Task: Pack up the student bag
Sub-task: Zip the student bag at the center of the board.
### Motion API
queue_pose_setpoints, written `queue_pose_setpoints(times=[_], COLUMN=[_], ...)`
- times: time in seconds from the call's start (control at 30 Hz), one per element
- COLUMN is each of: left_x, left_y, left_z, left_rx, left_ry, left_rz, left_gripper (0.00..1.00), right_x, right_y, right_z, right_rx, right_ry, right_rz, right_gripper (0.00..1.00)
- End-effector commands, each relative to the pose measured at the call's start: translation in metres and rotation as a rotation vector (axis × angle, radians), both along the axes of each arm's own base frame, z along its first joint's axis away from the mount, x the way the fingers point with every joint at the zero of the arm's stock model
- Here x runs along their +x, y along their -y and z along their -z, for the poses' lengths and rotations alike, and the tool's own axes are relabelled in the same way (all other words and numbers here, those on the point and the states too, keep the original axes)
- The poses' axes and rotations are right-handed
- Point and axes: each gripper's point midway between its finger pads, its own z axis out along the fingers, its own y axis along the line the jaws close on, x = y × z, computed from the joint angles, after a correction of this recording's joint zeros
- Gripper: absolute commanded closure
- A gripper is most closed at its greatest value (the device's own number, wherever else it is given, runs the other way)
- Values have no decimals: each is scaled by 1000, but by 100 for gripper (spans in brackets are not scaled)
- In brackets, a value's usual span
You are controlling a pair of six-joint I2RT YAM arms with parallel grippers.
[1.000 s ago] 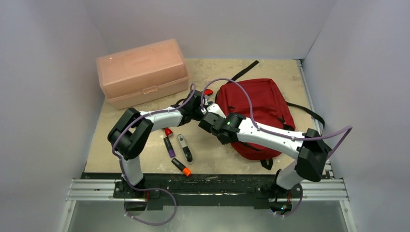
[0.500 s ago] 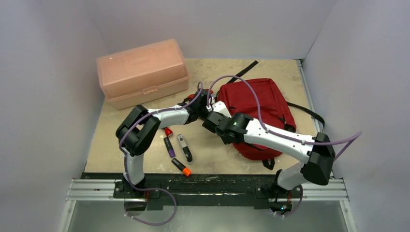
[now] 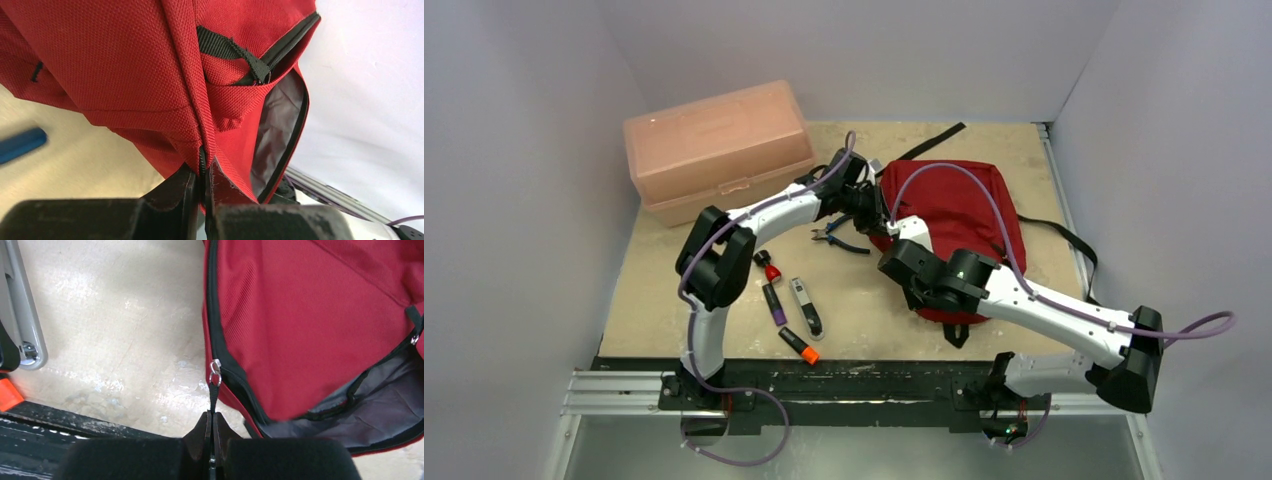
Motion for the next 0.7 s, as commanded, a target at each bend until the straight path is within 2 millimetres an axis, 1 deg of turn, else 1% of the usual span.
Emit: queue_pose_setpoints(times=[0.0, 0.1, 0.17, 0.23, 0.27, 0.3, 0.33, 0.4, 0.43, 0.47, 0.53, 0.57, 0.6, 0.63, 0.67], left_x=[71, 82, 85, 83, 79, 74, 67, 51, 41, 30, 6, -7, -20, -34, -43], left_y=[-29, -32, -38, -45, -48, -50, -51, -54, -55, -59, -65, -62, -59, -55, -46], left_z=[1, -4, -4, -5, -6, -12, -12, -30, -35, -41, -50, -57, -60, -59, -67], left_rx=[88, 94, 110, 128, 133, 123, 116, 72, 51, 32, -4, -45, -85, -113, -146], left_ry=[191, 197, 204, 198, 187, 175, 144, 105, 76, 40, -36, -60, -82, -120, -132], left_rz=[-32, 3, 15, 18, 17, 14, 9, -21, -44, -74, -145, -167, -183, -200, -206], left_gripper=[100, 100, 100, 100, 93, 82, 70, 52, 41, 39, 38, 37, 35, 31, 27], right_x=[-22, -24, -26, -27, -27, -27, -25, -20, -17, -15, -11, -9, -8, -8, -8], right_y=[10, 18, 25, 31, 32, 31, 28, 25, 22, 19, 14, 12, 9, 7, 4], right_z=[11, 18, 16, 10, 7, 4, 2, -4, -6, -8, -12, -15, -17, -19, -21], right_rx=[51, 53, 55, 66, 76, 88, 102, 123, 135, 142, 151, 156, 159, 159, 160], right_ry=[-88, -103, -100, -92, -88, -82, -72, -49, -39, -32, -21, -15, -11, -9, -6], right_rz=[59, 117, 173, 219, 234, 239, 239, 236, 228, 220, 196, 179, 156, 117, 76], right_gripper=[100, 100, 100, 100, 100, 100, 100, 100, 100, 100, 100, 100, 100, 100, 100])
